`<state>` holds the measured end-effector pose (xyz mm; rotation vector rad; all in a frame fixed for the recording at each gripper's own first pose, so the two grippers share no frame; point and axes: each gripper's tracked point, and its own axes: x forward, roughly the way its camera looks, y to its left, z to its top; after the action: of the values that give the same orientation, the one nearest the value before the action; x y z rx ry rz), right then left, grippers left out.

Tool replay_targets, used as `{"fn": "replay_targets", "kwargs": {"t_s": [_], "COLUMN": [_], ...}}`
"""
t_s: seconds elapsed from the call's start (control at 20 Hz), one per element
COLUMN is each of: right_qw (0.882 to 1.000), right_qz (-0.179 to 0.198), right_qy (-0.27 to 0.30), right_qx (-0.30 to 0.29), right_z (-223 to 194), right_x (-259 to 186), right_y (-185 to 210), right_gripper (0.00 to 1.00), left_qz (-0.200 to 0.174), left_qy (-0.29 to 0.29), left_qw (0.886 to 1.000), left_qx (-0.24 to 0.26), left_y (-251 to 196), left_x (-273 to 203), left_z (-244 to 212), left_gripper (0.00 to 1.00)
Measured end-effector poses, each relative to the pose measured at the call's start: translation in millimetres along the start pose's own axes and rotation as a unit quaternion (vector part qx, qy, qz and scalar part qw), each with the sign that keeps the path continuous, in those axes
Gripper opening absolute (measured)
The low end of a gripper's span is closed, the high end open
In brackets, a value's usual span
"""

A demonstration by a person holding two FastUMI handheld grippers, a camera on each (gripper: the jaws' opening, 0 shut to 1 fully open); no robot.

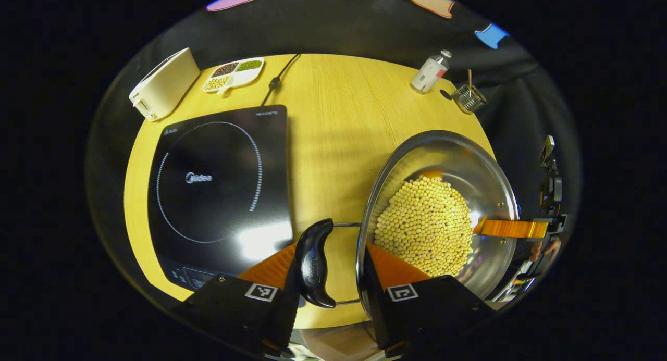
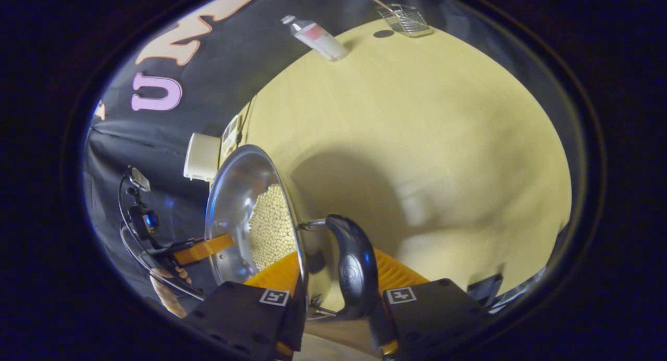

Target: First push the handle of the pot to place it horizontally, then grasp the pot with both hands and set it on the induction cooktop.

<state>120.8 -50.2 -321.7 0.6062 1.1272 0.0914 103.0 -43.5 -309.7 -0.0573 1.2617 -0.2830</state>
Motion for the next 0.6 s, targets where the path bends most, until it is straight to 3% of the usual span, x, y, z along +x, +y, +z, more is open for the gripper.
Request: {"fn": "replay_targets", "kwargs": {"t_s": [0.2, 0.6], "right_qw": [1.0, 1.0], "right_qz": [0.011, 0.023], "right_qy": [-0.006, -0.014], "right_qx": [0.008, -0.012], "right_z": [-20.6, -40.8], "right_x": [10.3, 81.2], "right_y": [62.3, 170.8], "right_gripper": [0.52, 0.52], "left_qz": [0.0, 0.025], "left_qy": [-0.021, -0.049], "left_qw": [1.0, 0.998], "left_qx": [0.008, 0.009], "left_y": [54.4, 181.0], "left_x": [-31.4, -45.7], "left_z": [12.2, 28.8], "left_gripper": [0.62, 0.61]}}
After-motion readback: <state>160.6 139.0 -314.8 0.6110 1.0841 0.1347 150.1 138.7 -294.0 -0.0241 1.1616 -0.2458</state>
